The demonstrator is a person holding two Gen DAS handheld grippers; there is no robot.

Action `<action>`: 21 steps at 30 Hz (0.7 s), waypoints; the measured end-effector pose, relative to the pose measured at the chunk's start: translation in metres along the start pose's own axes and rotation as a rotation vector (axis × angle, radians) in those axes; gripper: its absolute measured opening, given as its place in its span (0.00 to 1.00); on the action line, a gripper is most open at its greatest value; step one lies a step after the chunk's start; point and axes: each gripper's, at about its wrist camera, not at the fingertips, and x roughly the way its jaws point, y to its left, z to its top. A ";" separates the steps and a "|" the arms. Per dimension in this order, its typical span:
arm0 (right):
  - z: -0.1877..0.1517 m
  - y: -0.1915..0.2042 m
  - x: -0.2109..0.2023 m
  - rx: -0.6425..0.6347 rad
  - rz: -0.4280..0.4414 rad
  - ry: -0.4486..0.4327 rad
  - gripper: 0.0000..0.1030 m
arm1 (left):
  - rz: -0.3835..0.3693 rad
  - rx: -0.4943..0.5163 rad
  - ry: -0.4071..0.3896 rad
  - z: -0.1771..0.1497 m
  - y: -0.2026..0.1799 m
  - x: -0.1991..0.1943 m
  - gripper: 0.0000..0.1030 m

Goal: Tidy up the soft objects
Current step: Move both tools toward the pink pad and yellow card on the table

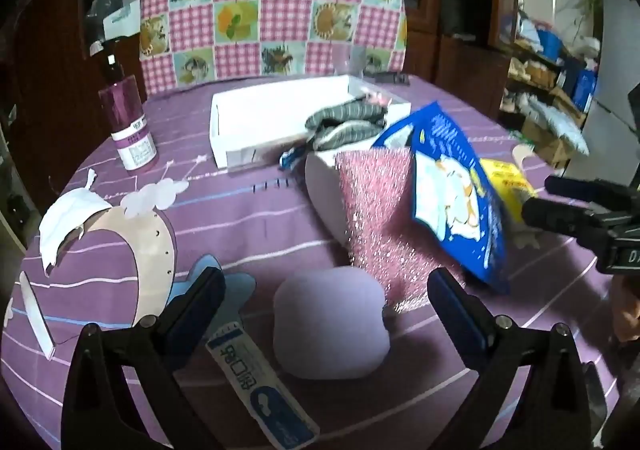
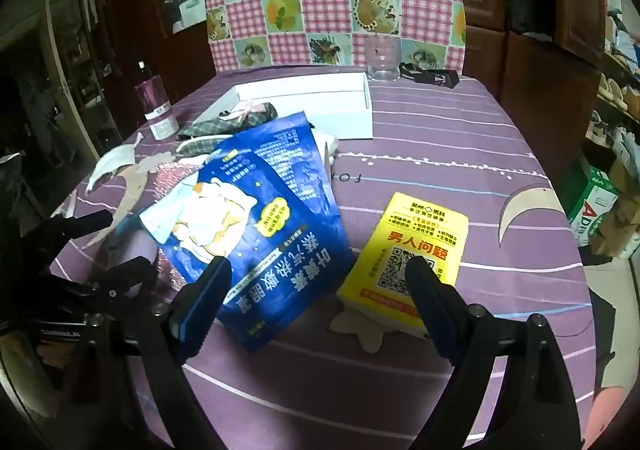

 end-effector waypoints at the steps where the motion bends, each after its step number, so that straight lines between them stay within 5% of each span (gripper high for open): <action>1: 0.000 0.000 -0.001 0.002 0.001 -0.007 0.86 | -0.003 -0.005 -0.011 0.000 0.000 -0.002 0.99; 11: 0.000 0.010 -0.004 -0.124 -0.067 -0.139 0.86 | 0.003 -0.108 -0.089 0.003 0.016 -0.013 0.99; 21: -0.003 0.019 0.003 -0.193 -0.120 -0.117 0.86 | 0.043 -0.136 -0.111 0.002 0.020 -0.015 0.99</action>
